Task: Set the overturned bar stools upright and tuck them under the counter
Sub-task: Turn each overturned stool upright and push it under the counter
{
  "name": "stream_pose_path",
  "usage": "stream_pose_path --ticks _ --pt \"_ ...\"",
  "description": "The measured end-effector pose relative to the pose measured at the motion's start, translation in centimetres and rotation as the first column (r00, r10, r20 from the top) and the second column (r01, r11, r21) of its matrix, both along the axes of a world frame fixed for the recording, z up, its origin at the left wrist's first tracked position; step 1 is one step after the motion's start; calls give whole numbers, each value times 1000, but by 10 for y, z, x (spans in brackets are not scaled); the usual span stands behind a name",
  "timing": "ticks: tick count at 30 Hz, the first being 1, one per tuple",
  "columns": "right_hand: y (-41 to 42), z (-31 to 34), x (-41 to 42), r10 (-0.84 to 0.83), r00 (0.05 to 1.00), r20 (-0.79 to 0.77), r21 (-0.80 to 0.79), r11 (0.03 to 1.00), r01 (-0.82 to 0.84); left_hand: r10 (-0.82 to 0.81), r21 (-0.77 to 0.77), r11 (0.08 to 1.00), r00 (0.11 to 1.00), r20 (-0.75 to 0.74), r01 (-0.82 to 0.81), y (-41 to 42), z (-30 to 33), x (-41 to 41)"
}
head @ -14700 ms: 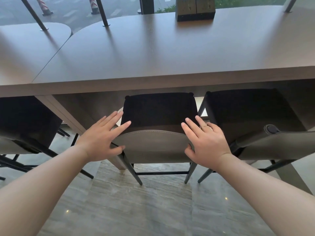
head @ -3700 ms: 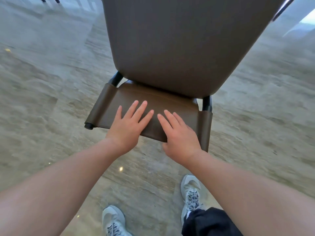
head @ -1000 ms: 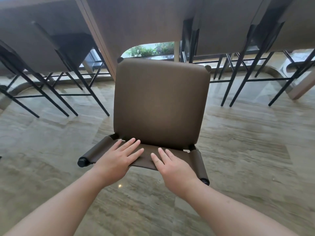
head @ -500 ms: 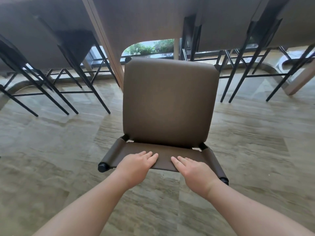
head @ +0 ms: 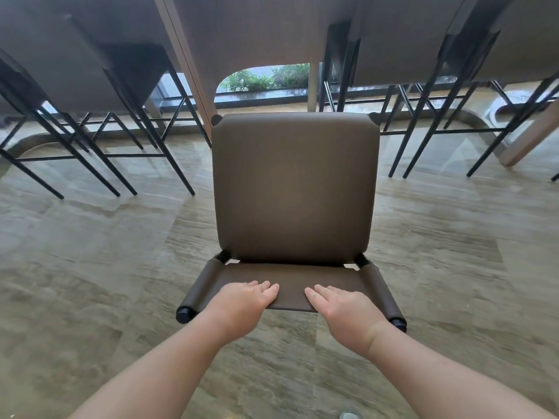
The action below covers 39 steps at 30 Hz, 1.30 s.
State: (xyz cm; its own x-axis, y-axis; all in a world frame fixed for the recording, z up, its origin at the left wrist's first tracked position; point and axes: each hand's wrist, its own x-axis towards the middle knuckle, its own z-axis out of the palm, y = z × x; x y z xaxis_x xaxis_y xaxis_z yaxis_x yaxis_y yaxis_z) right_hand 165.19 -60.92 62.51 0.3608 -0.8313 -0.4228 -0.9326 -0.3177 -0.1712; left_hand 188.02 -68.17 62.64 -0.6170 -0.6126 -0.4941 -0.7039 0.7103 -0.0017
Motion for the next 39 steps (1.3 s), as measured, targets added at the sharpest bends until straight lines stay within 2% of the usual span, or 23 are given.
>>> stream_pose_path --ticks 11,22,34,39 --pt "31 2 8 11 1000 -19 45 999 -10 -15 33 999 1000 10 15 30 5 8" --pt "78 4 38 -33 998 -62 24 999 34 -53 15 998 998 31 53 74 10 34" --pt "134 -25 83 -81 990 -117 126 987 96 -113 102 990 988 107 102 120 -20 69" --pt "145 -20 101 -88 989 -117 167 980 107 -125 108 987 988 86 116 131 -22 86"
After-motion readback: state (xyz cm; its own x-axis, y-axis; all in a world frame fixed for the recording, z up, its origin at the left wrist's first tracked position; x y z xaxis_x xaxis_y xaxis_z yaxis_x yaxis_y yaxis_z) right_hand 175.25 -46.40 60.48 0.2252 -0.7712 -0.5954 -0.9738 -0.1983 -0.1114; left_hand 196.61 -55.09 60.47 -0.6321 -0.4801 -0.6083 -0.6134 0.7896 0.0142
